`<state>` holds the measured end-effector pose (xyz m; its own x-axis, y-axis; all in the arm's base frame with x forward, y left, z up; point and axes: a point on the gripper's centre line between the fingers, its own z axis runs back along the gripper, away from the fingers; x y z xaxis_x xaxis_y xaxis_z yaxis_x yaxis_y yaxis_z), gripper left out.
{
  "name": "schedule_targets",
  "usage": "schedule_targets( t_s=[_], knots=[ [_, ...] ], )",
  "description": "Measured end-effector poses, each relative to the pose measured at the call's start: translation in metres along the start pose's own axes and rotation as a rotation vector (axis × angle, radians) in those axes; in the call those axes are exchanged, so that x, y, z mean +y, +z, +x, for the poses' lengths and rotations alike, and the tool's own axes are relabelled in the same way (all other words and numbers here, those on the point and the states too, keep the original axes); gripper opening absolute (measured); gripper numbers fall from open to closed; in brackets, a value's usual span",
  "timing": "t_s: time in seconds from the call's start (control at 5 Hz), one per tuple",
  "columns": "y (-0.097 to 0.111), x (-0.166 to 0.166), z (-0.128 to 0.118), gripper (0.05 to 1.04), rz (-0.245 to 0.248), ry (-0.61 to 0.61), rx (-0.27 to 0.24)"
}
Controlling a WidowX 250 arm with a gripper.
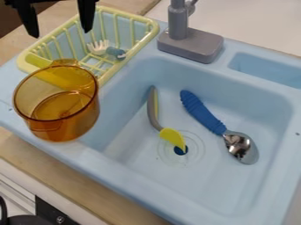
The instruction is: MOVE THE SPOON WITH BLUE HANDLE FROM THE SINK TO THE LIGHT BROWN POT
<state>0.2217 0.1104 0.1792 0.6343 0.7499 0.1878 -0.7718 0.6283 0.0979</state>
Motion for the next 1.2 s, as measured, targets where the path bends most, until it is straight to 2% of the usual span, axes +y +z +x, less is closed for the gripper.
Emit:
schedule_targets(
  t_s=[0.2, 0.4, 0.6, 0.8, 1.0, 1.2],
  knots=[
    [-0.005, 0.000, -0.002, 0.999, 0.009, 0.001, 0.019],
    [-0.002, -0.009, -0.009, 0.999, -0.002, -0.017, 0.025],
    [0.004, -0.021, -0.012, 0.999, -0.028, -0.114, -0.007],
    [0.010, -0.035, -0.015, 0.999, -0.077, -0.241, -0.012],
    [0.007, -0.054, -0.030, 0.999, -0.062, -0.304, -0.045],
    [0.006, -0.072, -0.053, 0.999, -0.081, -0.322, -0.026]
  ],
)
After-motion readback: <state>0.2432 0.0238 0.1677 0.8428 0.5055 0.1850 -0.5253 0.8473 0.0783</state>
